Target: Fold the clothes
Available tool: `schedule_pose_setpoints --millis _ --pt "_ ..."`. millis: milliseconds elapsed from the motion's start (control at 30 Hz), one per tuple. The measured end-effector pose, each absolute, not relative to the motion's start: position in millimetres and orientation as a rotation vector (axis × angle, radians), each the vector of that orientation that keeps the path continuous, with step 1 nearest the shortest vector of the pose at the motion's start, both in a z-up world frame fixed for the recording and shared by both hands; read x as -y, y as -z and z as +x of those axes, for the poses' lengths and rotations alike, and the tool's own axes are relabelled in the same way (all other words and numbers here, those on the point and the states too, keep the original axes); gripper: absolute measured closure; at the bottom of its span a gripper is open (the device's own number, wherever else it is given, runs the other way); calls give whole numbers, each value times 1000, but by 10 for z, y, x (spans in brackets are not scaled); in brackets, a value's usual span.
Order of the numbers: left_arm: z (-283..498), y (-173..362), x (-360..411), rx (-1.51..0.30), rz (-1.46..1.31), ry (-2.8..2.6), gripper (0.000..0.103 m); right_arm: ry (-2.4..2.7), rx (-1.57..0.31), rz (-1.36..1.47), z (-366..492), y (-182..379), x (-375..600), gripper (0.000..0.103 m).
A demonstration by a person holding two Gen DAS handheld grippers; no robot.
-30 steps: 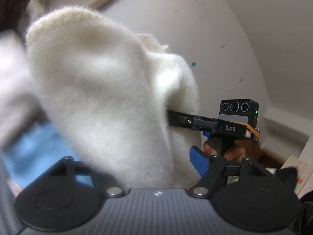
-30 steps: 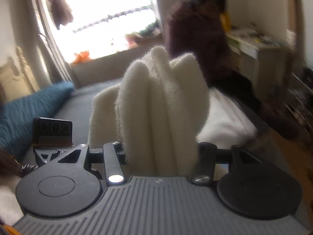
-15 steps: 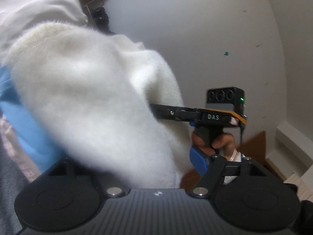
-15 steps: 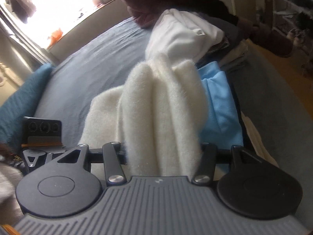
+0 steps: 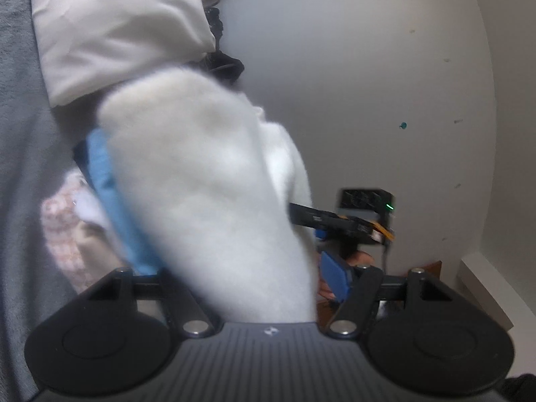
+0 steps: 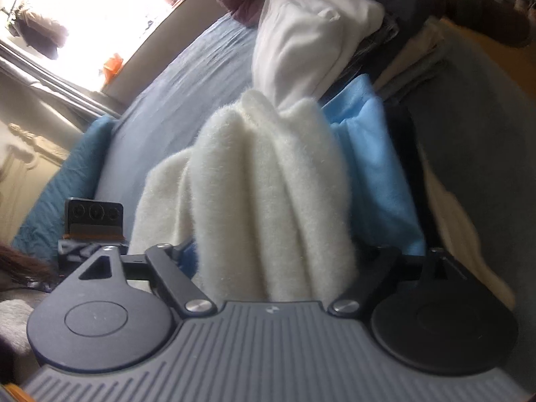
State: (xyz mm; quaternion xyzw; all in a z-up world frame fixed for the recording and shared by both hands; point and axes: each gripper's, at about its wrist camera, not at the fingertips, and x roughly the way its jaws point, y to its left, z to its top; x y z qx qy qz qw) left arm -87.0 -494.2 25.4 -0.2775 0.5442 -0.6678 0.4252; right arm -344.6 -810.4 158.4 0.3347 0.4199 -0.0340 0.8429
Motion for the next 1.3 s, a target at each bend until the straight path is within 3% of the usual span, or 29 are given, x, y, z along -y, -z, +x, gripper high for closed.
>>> schedule_pose_setpoints --millis 133,233,333,433,533,700,833,933,1100,1200,1300 --pt "-737 -251 4932 -1361 -664 1675 35 259 -742 654 -3907 -1936 8041 19" --pt "-731 -295 5002 -1354 -641 1681 35 453 -505 758 -4567 -2041 7901 19" --pt "-716 -344 5064 -1347 -623 1677 35 592 -263 908 -5314 -1892 7560 19" --pt "-725 -394 5122 -1334 -589 1670 36 628 -151 1051 -5755 -1548 7162 19" --pt "-753 -493 5193 -1303 -522 1666 38 596 -185 1102 -5740 -1247 6902 19" --pt "-749 -765 5216 -1139 -336 1754 58 600 -353 1020 -5365 -1061 6737 22" --pt "-852 -950 5335 -1044 -225 1838 60 602 -320 984 -5413 -1089 6588 48" --pt "-729 -957 5343 -1047 -196 1882 61 609 -317 982 -5474 -1138 6462 52" --pt "-919 -730 5757 -1173 -300 1847 62 612 -316 973 -5377 -1194 6252 54" --pt "-869 -545 5655 -1209 -350 1810 56 620 -327 915 -5319 -1154 6211 53" --pt "-816 -528 5715 -1232 -377 1785 48 615 -300 973 -5345 -1019 6251 38"
